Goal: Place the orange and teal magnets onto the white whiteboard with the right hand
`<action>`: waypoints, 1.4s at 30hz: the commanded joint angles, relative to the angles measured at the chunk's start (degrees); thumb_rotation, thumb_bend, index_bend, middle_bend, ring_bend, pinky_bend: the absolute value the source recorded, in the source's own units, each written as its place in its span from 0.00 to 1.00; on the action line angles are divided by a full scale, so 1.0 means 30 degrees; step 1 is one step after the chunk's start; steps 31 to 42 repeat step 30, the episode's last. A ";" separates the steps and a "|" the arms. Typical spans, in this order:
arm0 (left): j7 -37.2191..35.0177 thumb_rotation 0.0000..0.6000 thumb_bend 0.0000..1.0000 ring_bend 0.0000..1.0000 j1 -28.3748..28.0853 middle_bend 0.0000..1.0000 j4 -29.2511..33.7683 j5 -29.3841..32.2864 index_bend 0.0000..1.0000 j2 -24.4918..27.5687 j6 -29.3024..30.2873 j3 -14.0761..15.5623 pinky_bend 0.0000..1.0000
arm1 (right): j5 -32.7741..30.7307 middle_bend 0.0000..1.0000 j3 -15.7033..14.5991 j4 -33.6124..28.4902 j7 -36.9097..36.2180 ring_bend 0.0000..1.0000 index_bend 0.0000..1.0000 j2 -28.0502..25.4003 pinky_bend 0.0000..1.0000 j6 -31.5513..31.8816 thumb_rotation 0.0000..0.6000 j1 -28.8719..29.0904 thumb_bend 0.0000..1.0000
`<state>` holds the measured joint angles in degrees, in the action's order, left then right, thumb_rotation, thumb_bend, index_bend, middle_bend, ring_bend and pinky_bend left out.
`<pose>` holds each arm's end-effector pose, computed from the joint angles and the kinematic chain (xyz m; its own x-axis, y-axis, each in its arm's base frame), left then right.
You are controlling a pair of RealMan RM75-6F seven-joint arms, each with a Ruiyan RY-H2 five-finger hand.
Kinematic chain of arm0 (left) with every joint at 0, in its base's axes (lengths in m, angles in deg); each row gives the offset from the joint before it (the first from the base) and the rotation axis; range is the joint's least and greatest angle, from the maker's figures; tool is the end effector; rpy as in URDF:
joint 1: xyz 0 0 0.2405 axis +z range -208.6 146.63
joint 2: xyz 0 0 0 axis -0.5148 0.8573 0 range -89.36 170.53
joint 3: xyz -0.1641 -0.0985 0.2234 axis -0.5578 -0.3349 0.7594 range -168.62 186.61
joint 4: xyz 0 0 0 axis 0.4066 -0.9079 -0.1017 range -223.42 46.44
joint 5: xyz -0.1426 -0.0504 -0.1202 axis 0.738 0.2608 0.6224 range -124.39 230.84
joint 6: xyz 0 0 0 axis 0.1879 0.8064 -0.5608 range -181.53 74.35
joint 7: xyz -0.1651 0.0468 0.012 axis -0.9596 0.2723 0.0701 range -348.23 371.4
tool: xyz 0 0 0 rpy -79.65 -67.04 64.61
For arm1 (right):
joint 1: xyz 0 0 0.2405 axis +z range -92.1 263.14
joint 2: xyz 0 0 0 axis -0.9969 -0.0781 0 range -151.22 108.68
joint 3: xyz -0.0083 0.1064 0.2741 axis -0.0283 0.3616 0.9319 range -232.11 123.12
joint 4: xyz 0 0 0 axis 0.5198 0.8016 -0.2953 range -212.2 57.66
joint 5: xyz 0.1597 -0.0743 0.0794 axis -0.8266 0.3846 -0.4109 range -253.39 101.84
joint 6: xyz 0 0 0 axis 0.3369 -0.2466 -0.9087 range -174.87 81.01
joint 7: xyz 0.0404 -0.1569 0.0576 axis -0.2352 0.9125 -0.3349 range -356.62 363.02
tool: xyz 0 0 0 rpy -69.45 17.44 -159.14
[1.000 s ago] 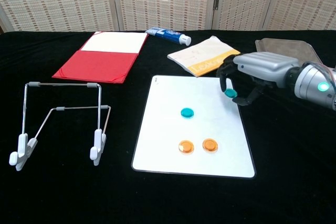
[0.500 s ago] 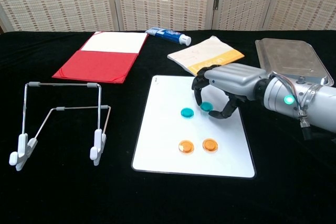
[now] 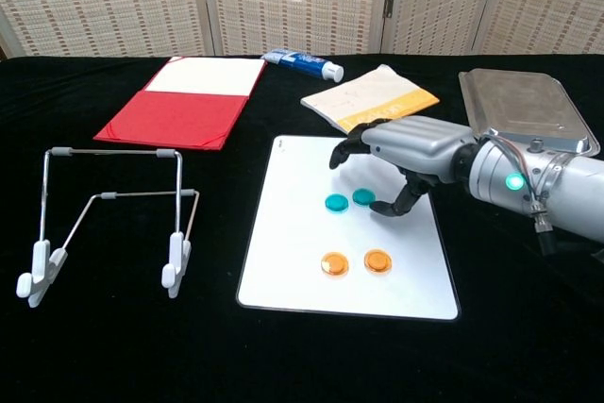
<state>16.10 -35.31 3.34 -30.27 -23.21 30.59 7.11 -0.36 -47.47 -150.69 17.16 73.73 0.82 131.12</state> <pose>-0.3517 0.2040 0.1916 0.4760 0.0408 0.8785 0.8777 0.0403 -0.4774 -0.1590 -0.3872 -0.0641 0.5759 -0.2771 0.7691 -0.7471 -0.5602 0.3577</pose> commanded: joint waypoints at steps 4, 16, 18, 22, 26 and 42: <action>-0.0052 1.00 0.08 0.00 -0.0013 0.00 0.0010 -0.0023 0.00 0.0034 0.0011 -0.0032 0.00 | 0.0507 0.19 0.0158 -0.1224 -0.0764 0.02 0.22 -0.1631 0.00 0.2458 1.00 -0.1287 0.43; 0.0097 1.00 0.08 0.00 -0.0243 0.00 0.0412 -0.0289 0.00 0.0103 -0.0026 -0.0150 0.00 | 0.0899 0.16 -0.1010 -0.5893 -0.0763 0.03 0.21 -0.7699 0.00 0.9121 1.00 -0.6689 0.43; 0.0119 1.00 0.08 0.00 -0.0264 0.00 0.0551 -0.0335 0.00 0.0145 -0.0014 -0.0156 0.00 | 0.1165 0.15 -0.1488 -0.6438 -0.1104 0.03 0.19 -0.8476 0.00 1.0212 1.00 -0.7772 0.43; 0.0323 1.00 0.09 0.00 -0.0300 0.00 0.0851 -0.0363 0.00 0.0218 0.0037 -0.0203 0.00 | 0.1909 0.09 -0.2430 -0.7014 -0.1951 0.02 0.12 -0.9490 0.00 1.2193 1.00 -0.9732 0.43; 0.0510 1.00 0.08 0.00 -0.0355 0.00 0.1178 -0.0535 0.00 0.0270 0.0111 -0.0213 0.00 | 0.2853 0.07 -0.3142 -0.7268 -0.3031 0.00 0.07 -1.0002 0.00 1.4256 1.00 -1.1539 0.43; 0.0611 1.00 0.09 0.00 -0.0443 0.00 0.1417 -0.0668 0.00 0.0281 0.0078 -0.0210 0.00 | 0.3360 0.07 -0.3617 -0.7197 -0.3682 0.00 0.07 -1.0266 0.00 1.5477 1.00 -1.2914 0.43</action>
